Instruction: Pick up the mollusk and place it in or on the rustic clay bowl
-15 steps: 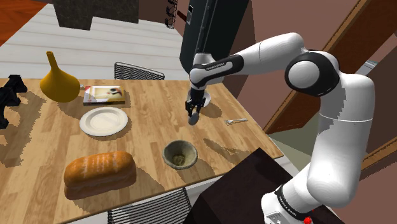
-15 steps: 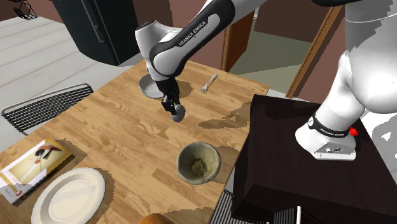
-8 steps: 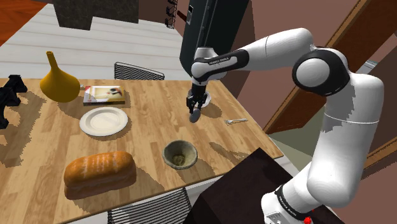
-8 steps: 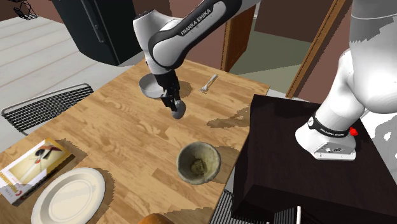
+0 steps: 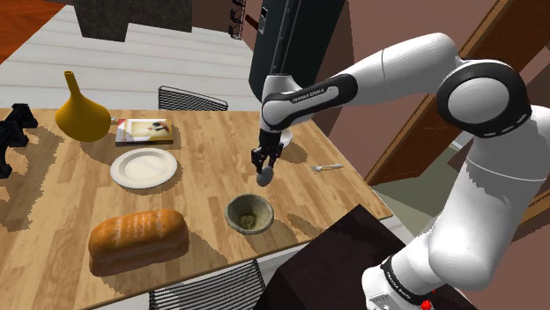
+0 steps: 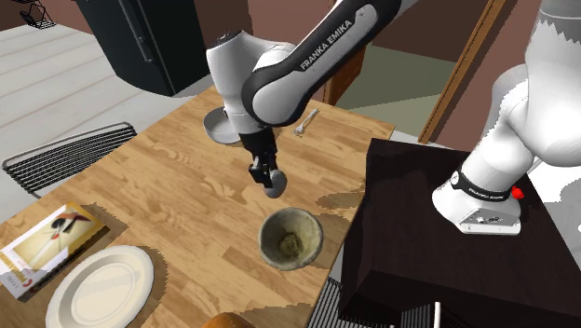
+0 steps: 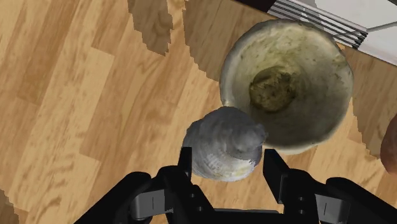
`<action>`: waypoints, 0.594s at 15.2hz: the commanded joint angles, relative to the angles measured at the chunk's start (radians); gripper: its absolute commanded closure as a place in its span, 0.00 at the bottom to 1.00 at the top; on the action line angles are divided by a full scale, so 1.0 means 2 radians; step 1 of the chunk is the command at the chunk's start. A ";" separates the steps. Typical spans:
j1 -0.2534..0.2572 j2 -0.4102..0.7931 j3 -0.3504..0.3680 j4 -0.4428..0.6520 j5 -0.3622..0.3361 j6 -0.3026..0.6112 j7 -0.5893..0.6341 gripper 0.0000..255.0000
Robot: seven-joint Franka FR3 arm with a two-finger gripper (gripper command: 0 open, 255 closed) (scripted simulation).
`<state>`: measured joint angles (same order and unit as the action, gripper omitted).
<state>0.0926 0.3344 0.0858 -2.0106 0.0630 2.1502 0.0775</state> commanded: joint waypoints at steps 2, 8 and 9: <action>0.018 -0.028 0.012 -0.038 0.006 0.012 0.027 1.00; 0.053 -0.061 0.040 -0.096 0.019 0.043 0.079 1.00; 0.053 -0.056 0.039 -0.098 0.019 0.049 0.079 1.00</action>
<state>0.1966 0.2182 0.1638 -2.2002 0.1001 2.2381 0.2309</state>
